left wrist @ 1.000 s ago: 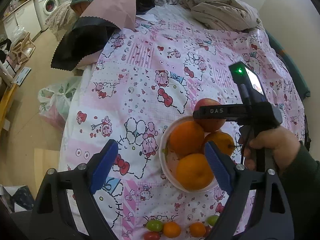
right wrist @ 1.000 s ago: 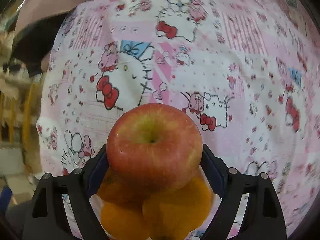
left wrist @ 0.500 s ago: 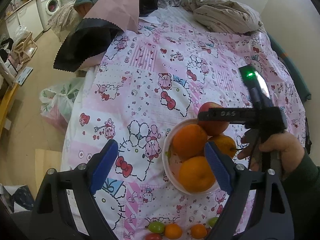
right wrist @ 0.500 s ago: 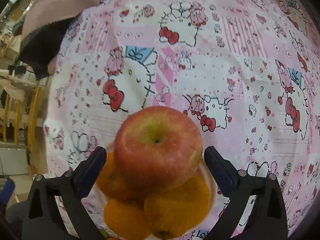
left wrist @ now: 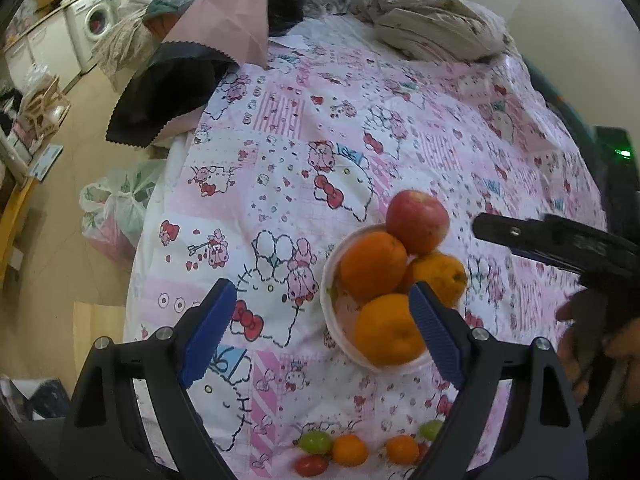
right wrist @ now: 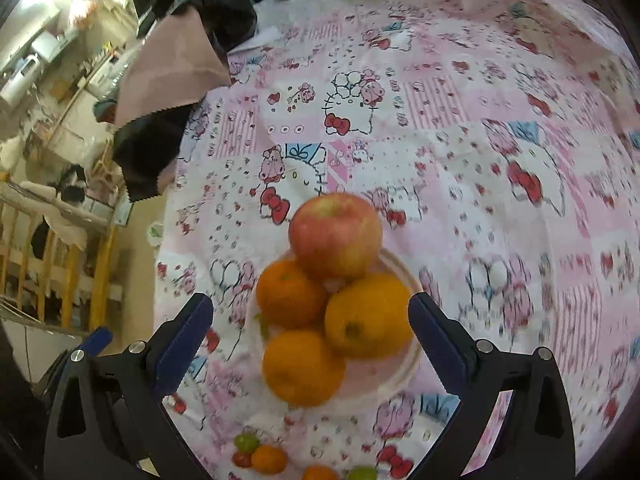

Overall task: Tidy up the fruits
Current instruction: 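Move both tools down toward the small fruits lying beside the plate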

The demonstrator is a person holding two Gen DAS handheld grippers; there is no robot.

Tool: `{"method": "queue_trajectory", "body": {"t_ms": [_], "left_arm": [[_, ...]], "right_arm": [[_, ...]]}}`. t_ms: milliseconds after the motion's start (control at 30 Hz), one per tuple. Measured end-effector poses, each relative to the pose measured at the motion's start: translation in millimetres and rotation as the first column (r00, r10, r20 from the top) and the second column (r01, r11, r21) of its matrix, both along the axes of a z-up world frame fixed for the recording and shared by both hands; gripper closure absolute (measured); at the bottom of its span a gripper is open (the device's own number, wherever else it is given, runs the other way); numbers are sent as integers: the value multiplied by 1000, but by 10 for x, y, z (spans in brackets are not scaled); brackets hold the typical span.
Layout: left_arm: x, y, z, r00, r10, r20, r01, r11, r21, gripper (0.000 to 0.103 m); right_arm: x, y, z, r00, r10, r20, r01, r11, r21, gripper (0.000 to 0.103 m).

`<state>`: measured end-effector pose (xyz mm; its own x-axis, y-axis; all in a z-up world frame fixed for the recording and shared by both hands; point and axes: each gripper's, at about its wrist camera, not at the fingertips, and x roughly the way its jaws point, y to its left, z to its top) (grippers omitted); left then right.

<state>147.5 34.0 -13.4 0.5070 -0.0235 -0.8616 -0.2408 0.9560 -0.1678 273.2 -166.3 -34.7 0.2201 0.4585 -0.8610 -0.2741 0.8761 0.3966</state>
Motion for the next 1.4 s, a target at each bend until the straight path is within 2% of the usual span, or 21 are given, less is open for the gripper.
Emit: {"method": "queue_trajectory", "body": {"t_ms": [267, 367, 767, 967, 1167, 1267, 1400], "left_arm": [[-271, 10, 155, 998, -47, 50, 46, 999, 20, 17], [-379, 24, 136, 998, -52, 39, 53, 999, -9, 17], [-774, -183, -45, 992, -129, -8, 129, 992, 14, 17], [-894, -235, -144, 990, -136, -36, 136, 991, 1, 17], [-940, -256, -287, 989, -135, -63, 136, 990, 26, 17], [-921, -219, -388, 988, -125, -89, 126, 992, 10, 17], [-890, -112, -525, 987, -81, -135, 80, 997, -10, 17]], "right_arm": [[-734, -435, 176, 997, -69, 28, 67, 996, 55, 3], [-986, -564, 222, 995, -88, 38, 85, 994, 69, 3], [-1691, -742, 192, 984, -163, 77, 153, 980, 128, 3], [-1898, -724, 24, 981, -165, 101, 156, 984, 89, 3], [-1958, -834, -213, 978, -206, 37, 202, 975, 90, 3], [-1941, -873, -315, 973, -230, -2, 229, 971, 66, 3], [-1899, -906, -357, 965, -259, -38, 262, 961, 87, 3]]}}
